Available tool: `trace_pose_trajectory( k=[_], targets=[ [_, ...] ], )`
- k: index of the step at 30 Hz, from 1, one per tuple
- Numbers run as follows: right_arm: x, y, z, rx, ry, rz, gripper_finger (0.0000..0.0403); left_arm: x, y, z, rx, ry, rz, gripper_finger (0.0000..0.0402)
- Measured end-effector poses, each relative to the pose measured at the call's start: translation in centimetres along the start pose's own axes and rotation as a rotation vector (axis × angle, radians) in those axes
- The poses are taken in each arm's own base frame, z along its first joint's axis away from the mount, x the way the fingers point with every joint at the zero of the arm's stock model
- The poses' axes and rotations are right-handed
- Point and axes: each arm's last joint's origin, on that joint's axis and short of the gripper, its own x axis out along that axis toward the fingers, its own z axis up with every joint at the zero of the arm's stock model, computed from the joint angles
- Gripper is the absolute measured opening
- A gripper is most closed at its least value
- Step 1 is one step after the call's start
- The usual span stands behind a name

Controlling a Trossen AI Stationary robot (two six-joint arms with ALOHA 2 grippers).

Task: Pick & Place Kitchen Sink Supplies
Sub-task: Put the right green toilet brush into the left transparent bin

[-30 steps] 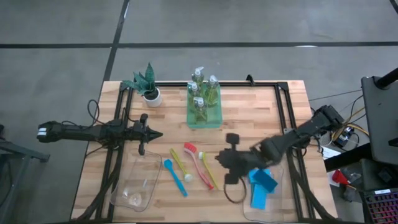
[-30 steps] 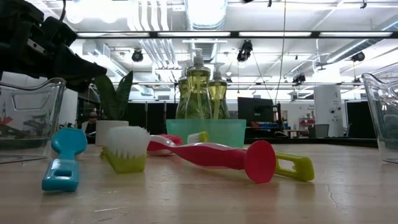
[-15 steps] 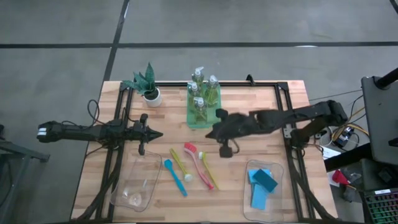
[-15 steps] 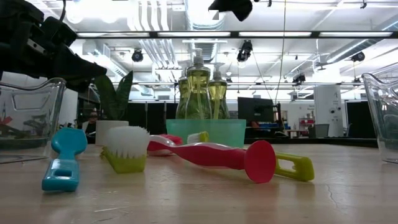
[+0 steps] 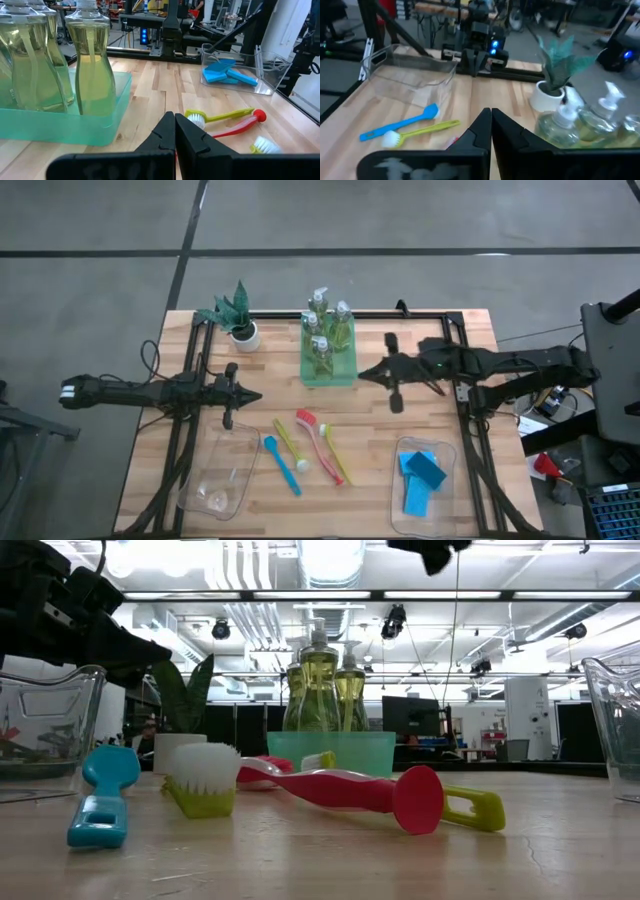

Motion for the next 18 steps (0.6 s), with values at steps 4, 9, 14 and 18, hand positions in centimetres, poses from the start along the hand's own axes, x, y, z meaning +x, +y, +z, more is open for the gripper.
trace_pose_trajectory(
  k=[4,9,14,18],
  targets=[
    [-1.6,0.0,-2.4,-0.041,-0.021,-0.012,0.0008,0.0,0.0,0.0,0.000,0.000,0.000,0.0000],
    [-2.9,0.0,-5.0,-0.027,-0.088,-0.042,0.0008,0.0,0.0,0.0,0.000,0.001,0.000,0.0000],
    [-4.0,0.2,-7.0,-0.014,-0.159,-0.051,0.0008,0.0,0.0,0.0,0.000,0.001,0.000,0.0000],
    [-4.7,0.4,-8.1,0.029,-0.182,-0.049,0.0008,0.0,0.0,0.0,0.000,0.001,0.000,0.0000]
  ],
)
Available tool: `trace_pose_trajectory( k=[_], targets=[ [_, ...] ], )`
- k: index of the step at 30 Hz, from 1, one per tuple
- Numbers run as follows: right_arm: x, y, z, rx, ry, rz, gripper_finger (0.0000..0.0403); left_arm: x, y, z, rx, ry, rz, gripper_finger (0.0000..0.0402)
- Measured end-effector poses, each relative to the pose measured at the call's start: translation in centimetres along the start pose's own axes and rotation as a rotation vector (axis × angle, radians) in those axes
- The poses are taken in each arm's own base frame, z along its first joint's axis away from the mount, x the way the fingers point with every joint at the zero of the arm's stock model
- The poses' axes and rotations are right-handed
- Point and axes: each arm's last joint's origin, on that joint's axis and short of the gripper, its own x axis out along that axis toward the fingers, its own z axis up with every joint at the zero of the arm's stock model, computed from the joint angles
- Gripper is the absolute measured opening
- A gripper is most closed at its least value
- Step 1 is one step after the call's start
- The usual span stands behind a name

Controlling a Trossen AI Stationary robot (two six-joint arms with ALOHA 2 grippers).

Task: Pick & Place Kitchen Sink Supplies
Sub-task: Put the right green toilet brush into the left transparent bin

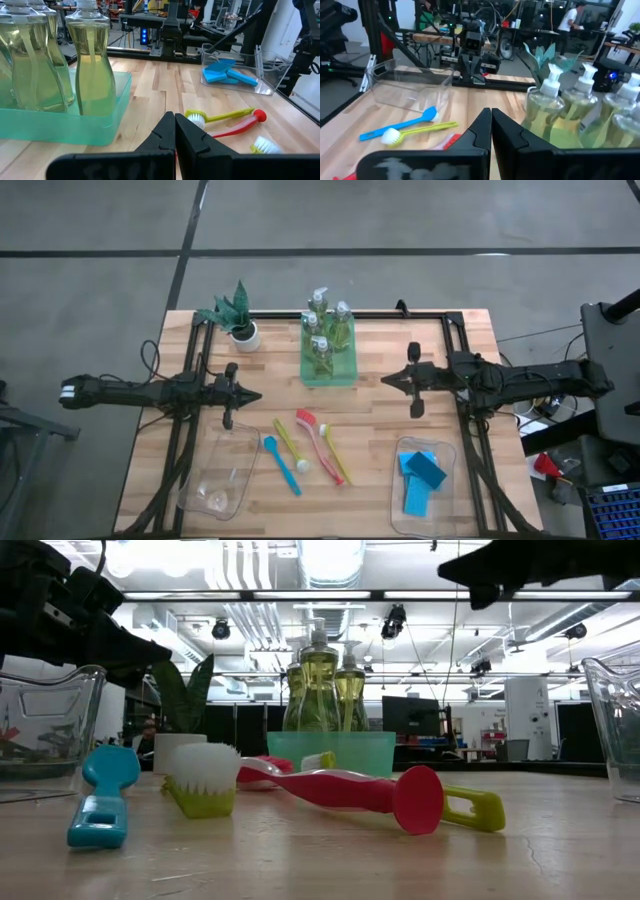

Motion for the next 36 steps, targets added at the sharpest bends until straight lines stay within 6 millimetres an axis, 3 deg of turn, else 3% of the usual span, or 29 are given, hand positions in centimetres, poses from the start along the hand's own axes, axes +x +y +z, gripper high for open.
trace_pose_trajectory(
  k=[8,26,36],
  targets=[
    [-1.2,0.1,-1.1,0.039,0.005,-0.002,0.0008,0.0,0.0,0.0,0.000,0.000,0.000,0.0000],
    [-3.9,0.7,-8.4,0.103,0.053,0.003,0.0008,0.0,0.0,0.0,0.000,0.000,0.000,0.0000],
    [-4.8,0.9,-10.1,0.089,0.012,0.012,0.0009,0.0,0.0,0.0,0.000,0.000,-0.001,0.0000]
  ],
)
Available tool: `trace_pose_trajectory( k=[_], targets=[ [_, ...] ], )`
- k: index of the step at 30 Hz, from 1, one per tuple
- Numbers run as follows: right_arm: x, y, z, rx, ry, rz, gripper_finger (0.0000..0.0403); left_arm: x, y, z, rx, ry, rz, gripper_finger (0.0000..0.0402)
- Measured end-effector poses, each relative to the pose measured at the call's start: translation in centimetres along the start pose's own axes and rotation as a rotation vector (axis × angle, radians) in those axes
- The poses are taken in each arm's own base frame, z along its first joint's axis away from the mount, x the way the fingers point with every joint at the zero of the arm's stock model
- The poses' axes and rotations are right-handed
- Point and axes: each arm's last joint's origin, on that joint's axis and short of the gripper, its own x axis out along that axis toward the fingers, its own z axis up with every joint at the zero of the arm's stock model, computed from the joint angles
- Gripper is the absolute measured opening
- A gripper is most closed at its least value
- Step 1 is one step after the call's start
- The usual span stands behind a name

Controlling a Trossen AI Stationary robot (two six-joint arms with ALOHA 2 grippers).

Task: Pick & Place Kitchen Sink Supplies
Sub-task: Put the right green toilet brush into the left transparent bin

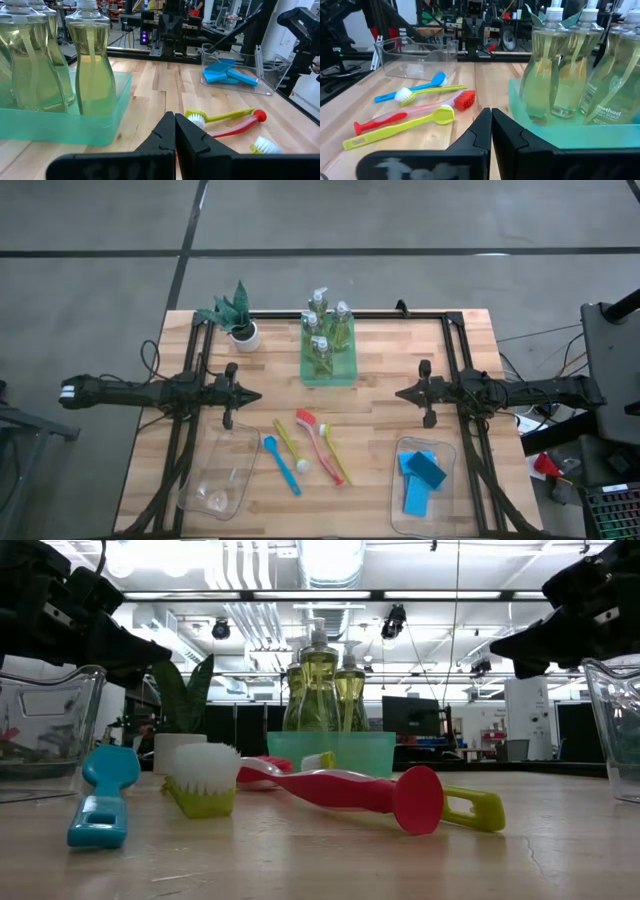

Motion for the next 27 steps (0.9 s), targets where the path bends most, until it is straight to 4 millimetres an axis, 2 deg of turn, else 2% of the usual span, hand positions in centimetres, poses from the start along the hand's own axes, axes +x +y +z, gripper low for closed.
trace_pose_trajectory(
  k=[27],
  targets=[
    [-0.08,-0.02,-0.19,0.012,0.003,-0.007,0.0009,0.00,0.00,0.00,0.000,0.000,0.001,0.0000]
  ],
)
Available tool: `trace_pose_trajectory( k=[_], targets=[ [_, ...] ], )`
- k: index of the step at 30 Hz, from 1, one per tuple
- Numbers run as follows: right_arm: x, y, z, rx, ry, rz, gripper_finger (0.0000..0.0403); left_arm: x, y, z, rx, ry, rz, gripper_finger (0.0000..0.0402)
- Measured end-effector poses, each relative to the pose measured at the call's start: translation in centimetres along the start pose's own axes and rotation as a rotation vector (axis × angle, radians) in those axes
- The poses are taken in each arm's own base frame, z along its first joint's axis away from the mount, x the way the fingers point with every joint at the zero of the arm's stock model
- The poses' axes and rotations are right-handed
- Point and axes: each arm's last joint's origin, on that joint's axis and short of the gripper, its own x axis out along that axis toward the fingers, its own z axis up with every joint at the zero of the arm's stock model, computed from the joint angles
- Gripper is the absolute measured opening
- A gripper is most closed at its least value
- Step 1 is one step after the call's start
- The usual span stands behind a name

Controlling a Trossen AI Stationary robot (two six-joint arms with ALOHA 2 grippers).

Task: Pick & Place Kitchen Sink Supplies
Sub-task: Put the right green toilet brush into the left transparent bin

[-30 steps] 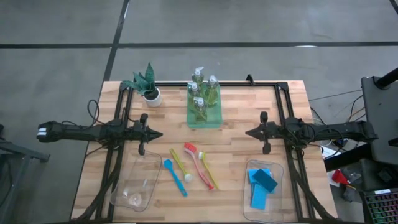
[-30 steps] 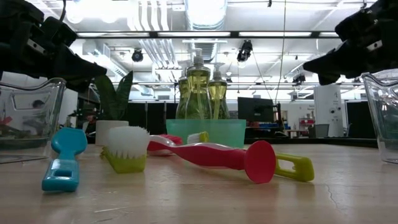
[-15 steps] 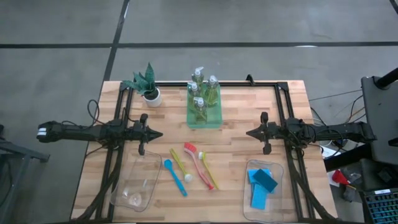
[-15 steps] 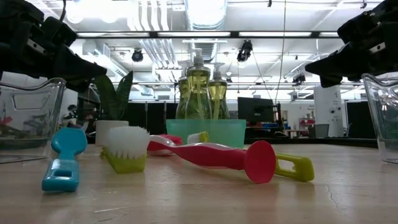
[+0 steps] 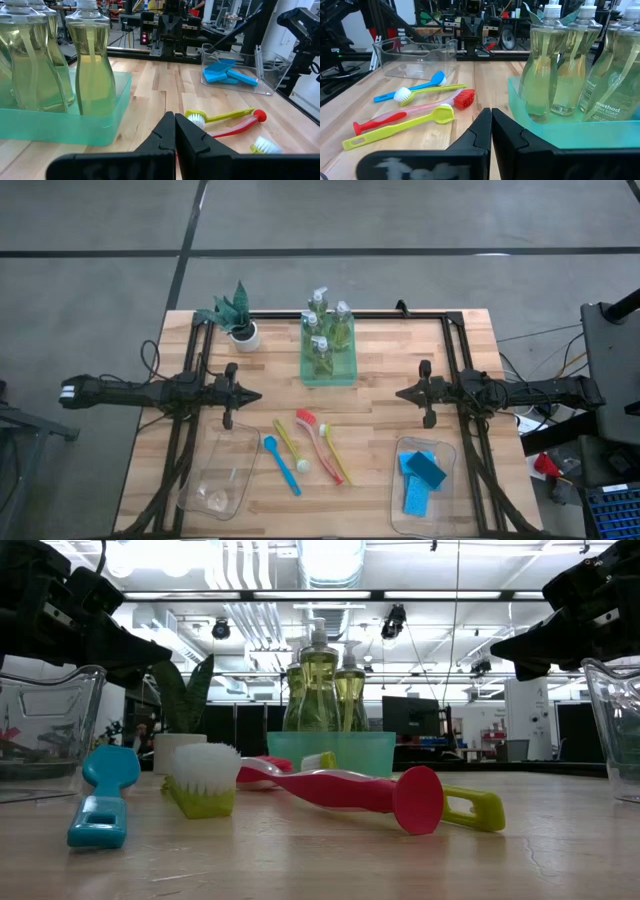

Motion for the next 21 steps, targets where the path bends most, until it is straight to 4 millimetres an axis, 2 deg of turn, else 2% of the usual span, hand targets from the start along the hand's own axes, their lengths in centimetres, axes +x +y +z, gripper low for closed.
trace_pose_trajectory(
  k=[10,15,21],
  targets=[
    [0.0,0.0,0.0,0.000,0.000,0.001,0.0009,0.0,0.0,0.2,0.000,-0.018,-0.002,0.0000],
    [0.0,0.0,0.0,0.000,0.001,0.001,0.0009,-0.1,-0.1,1.4,-0.091,-0.141,-0.018,0.0000],
    [0.0,0.0,0.0,0.000,0.001,0.001,0.0009,-0.6,-0.2,3.5,-0.248,-0.368,-0.033,0.0000]
  ],
)
